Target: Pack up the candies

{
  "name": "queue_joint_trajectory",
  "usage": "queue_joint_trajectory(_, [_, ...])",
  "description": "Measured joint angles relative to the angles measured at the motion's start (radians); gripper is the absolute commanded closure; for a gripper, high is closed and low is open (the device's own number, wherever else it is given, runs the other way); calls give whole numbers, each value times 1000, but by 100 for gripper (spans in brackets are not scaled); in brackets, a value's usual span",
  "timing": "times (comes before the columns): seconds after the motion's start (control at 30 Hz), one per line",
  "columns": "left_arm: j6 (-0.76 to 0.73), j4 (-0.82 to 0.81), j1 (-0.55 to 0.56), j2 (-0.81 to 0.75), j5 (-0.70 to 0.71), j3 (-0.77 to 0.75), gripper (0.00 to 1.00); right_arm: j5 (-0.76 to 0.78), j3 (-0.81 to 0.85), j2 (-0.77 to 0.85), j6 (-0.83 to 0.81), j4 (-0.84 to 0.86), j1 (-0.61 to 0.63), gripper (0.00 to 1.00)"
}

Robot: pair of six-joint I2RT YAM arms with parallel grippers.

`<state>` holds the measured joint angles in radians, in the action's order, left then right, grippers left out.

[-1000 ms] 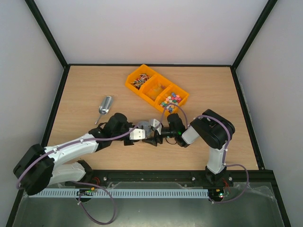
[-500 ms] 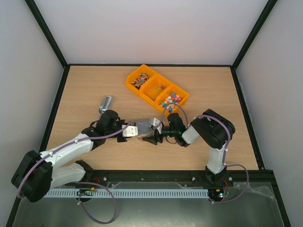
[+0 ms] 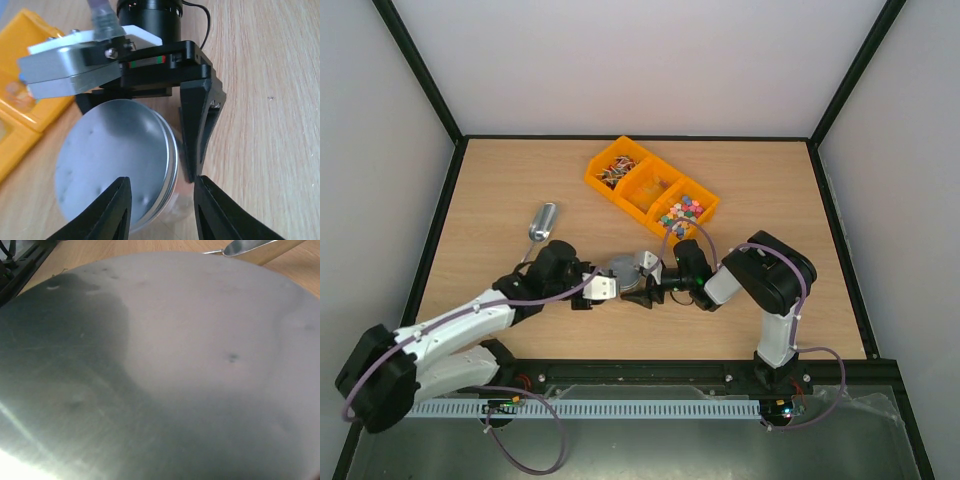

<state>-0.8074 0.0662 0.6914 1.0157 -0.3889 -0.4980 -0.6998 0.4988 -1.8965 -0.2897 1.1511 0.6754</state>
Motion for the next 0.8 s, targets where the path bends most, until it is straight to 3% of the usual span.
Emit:
queue_joint_trajectory(0.17, [71,-103,54,131,8,-11,63,-1,0,0,-1,0,0,55])
queue_joint_trajectory(0.3, [103,-171,67,188,31,-28,69,0,0,0,-5,-1,0,55])
queue_joint_trajectory(0.47, [90,-164,43,156,29,-7,71,1,0,0,-16,-2,-2,55])
queue_joint_trajectory(0.67, [38,-100,-63,82,-12,24,71,3,1,0,-23,-5,-6,55])
queue_joint_trajectory(0.8, [6,-50,-118,45,26,34,64,-19,1,0,-36,-10,-8,51])
